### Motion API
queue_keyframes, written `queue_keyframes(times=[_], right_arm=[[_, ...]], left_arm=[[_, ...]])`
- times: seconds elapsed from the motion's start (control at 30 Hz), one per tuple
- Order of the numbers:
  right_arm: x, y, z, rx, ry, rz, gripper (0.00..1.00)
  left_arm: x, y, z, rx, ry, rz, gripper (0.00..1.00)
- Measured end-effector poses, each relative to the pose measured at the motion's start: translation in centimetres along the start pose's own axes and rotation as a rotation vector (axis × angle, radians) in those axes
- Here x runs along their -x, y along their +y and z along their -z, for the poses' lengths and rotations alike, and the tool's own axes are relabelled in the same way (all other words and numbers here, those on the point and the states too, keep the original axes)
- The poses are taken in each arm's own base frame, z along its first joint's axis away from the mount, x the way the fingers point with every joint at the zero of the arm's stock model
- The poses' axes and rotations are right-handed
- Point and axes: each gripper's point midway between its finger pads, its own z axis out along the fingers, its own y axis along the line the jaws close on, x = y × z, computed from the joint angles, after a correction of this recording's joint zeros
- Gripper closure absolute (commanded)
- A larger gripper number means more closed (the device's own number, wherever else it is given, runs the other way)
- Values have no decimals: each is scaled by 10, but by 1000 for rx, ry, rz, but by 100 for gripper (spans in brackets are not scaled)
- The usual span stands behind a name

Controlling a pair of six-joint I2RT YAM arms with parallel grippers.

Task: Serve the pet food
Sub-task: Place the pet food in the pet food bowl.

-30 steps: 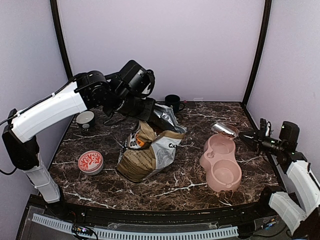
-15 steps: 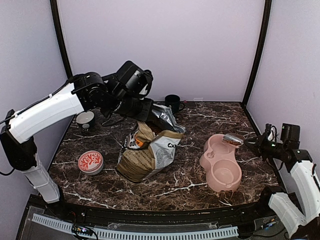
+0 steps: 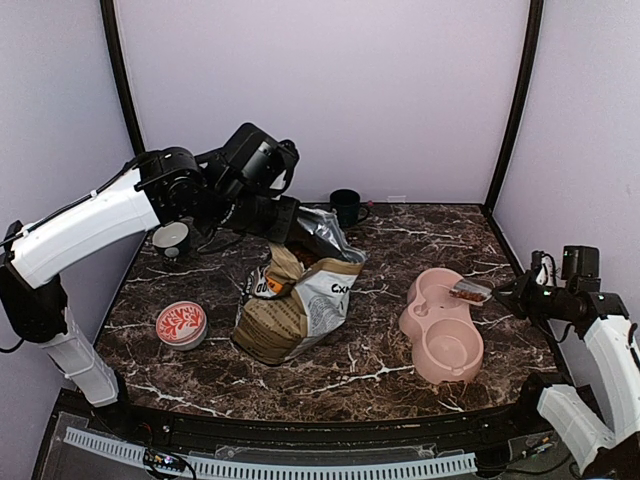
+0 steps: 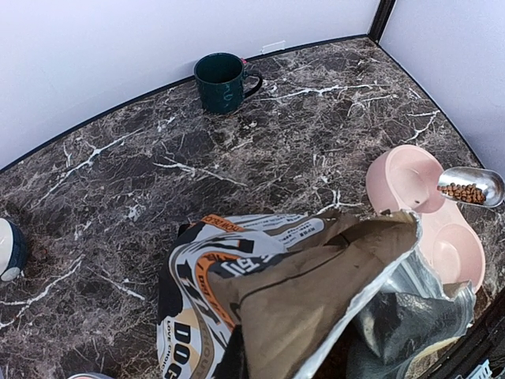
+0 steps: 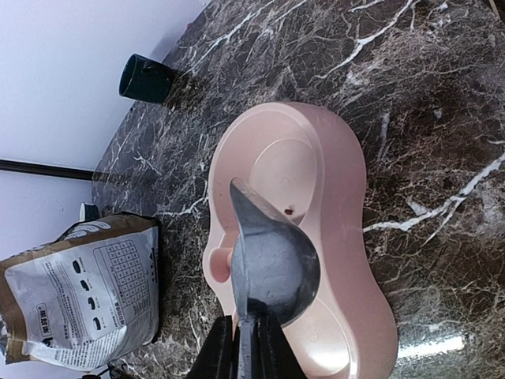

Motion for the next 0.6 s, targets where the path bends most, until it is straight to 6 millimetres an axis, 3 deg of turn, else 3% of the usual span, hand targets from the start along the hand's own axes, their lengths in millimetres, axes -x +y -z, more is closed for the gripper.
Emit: queue_keyframes(times=[0.37,0.6], right_arm=[[7,-1,1,-57,21,31,100],[1,0,-5,-81,60,57,100]], left_arm=[[0,1,-1,-2,-2,1,100],[0,2,-1,-5,-1,4,100]])
